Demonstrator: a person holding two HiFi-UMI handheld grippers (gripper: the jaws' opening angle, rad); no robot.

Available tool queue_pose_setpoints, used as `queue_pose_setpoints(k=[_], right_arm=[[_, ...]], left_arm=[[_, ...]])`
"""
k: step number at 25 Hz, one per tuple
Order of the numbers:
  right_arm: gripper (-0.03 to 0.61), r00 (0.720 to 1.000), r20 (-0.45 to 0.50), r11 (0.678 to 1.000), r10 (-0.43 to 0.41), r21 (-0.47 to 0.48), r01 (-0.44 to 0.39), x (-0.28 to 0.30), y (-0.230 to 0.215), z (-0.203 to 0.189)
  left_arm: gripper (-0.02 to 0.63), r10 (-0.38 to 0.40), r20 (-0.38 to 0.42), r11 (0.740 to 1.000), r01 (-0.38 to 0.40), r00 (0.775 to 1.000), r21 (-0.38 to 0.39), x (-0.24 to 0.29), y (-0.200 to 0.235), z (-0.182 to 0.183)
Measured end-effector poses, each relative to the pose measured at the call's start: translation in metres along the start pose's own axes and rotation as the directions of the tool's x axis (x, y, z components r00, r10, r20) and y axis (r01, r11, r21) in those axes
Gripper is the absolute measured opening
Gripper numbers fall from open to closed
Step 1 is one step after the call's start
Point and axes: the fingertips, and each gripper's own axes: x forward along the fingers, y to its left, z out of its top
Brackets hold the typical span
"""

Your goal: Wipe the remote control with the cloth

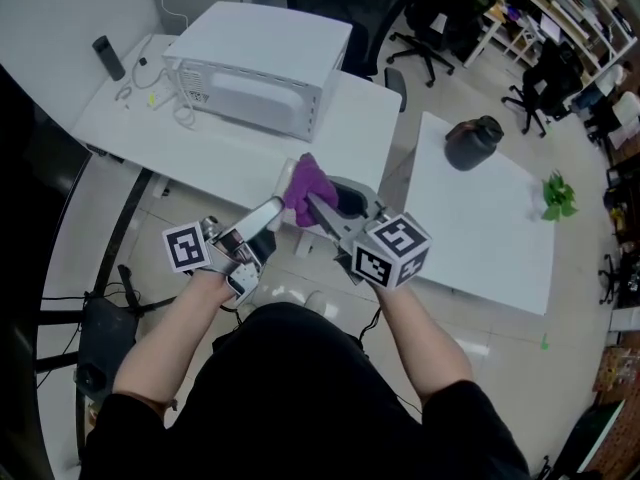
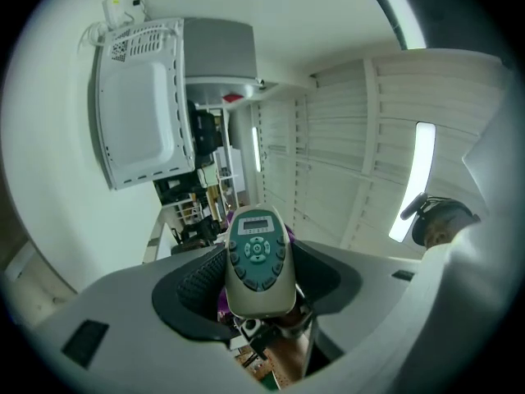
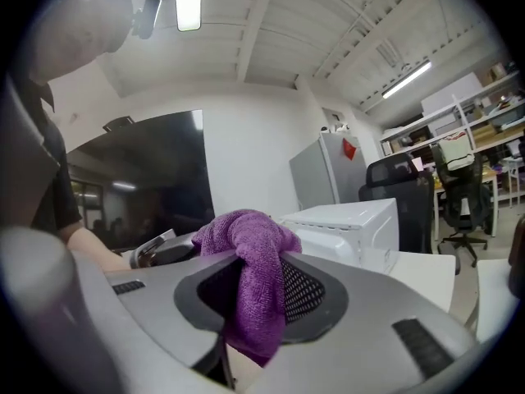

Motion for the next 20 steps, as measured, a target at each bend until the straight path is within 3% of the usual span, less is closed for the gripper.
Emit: queue_pose_setpoints(k=[3,5,6,7,9,12,14,15,17,19,20], right_arm=[[0.118,0.998,0.023,0.998,-0.056,-0.011,0.056,-0.008,-0.016,0.007],[0.118,0.994,0.018,0.993,-0.11,-0.031,0.11,-0.017,-0.025,0.004],[0.118,0.989,0.006,0.988,-0.146,-0.043,0.146,-0.023,-0.03,0.0],[0.118,0.983,-0.012,0.981,-0.185,-0.056,0.184,-0.028,-0.037,-0.007],[0.118,0.962,-0.072,0.962,-0.263,-0.095,0.256,-0.04,-0.048,-0.028],[0.118,0.921,-0.179,0.934,-0.345,-0.162,0.318,-0.054,-0.055,-0.062],[0.118,0.902,-0.228,0.926,-0.366,-0.186,0.328,-0.062,-0.057,-0.08],[0.118,0.896,-0.246,0.925,-0.37,-0.192,0.329,-0.065,-0.058,-0.088],[0.118,0.886,-0.275,0.924,-0.372,-0.195,0.328,-0.071,-0.06,-0.1],[0.118,0.877,-0.297,0.924,-0.376,-0.195,0.33,-0.078,-0.066,-0.109],[0.118,0.873,-0.308,0.923,-0.379,-0.195,0.332,-0.082,-0.069,-0.113]], left_arm=[[0.242,0.03,-0.03,0.999,-0.029,0.999,0.038,-0.002,0.006,-0.01],[0.242,0.118,-0.035,0.984,-0.112,0.992,0.142,-0.005,0.019,-0.008],[0.242,0.195,-0.036,0.957,-0.183,0.98,0.224,-0.007,0.03,-0.005],[0.242,0.288,-0.034,0.911,-0.263,0.957,0.317,-0.01,0.044,-0.002],[0.242,0.47,-0.025,0.775,-0.399,0.882,0.489,-0.015,0.078,-0.001],[0.242,0.679,0.009,0.538,-0.505,0.734,0.675,-0.02,0.138,-0.005],[0.242,0.762,0.046,0.406,-0.533,0.645,0.743,-0.022,0.176,-0.007],[0.242,0.792,0.06,0.354,-0.539,0.607,0.764,-0.022,0.195,-0.008],[0.242,0.836,0.066,0.281,-0.528,0.545,0.801,-0.02,0.233,-0.015],[0.242,0.864,0.057,0.242,-0.511,0.5,0.825,-0.017,0.266,-0.024],[0.242,0.874,0.051,0.236,-0.514,0.483,0.825,-0.014,0.277,-0.027]])
